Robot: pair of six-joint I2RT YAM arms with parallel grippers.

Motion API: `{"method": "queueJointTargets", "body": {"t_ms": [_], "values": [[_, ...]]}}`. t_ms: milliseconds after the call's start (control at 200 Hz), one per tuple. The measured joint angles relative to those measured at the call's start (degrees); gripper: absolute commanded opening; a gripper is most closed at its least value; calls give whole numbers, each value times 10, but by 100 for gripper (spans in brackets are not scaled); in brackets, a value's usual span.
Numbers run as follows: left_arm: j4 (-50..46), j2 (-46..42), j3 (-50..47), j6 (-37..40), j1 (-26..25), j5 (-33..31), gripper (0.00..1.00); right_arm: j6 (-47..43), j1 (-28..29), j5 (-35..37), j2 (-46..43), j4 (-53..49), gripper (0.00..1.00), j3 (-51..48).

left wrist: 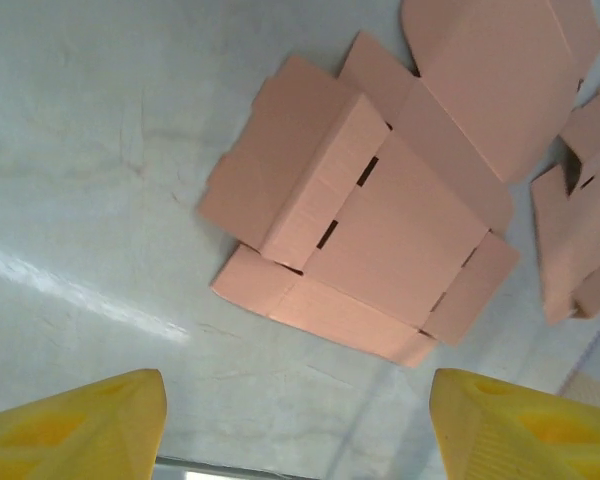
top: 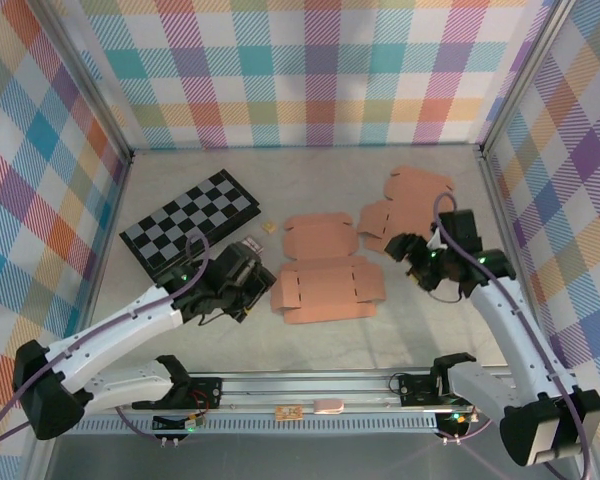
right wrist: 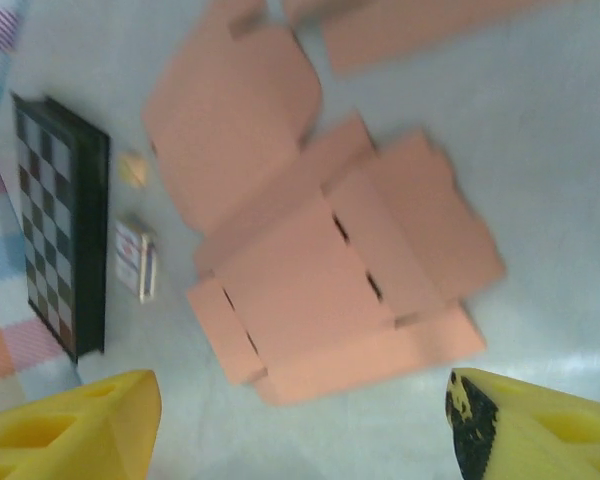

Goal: Fold the paper box

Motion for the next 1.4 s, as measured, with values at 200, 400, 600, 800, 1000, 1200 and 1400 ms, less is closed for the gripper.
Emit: {"method": "queueJointTargets", "body": {"t_ms": [200,400,600,800,1000,1200,1400], "values": [[131,9,-114,-175,-65,-25,71,32,33,-47,22,69,72,-29],[282,79,-159,-272,-100,-70,71,41,33,-75,38,104,72,-48],[353,108,-166,-280,-113,-122,65,43,33,-92,31,112,73,-66],[413,129,-181,-280,-113,-149,62,43,33,-103,30,115,73,-70],[422,145,-182,-280,-113,-148,62,43,33,-105,29,117,73,-70],[438,154,-192,-280,-113,-148,58,45,33,-110,29,118,73,-70],[483,178,-227,-280,-113,-167,50,51,33,-123,25,130,73,-71]]}}
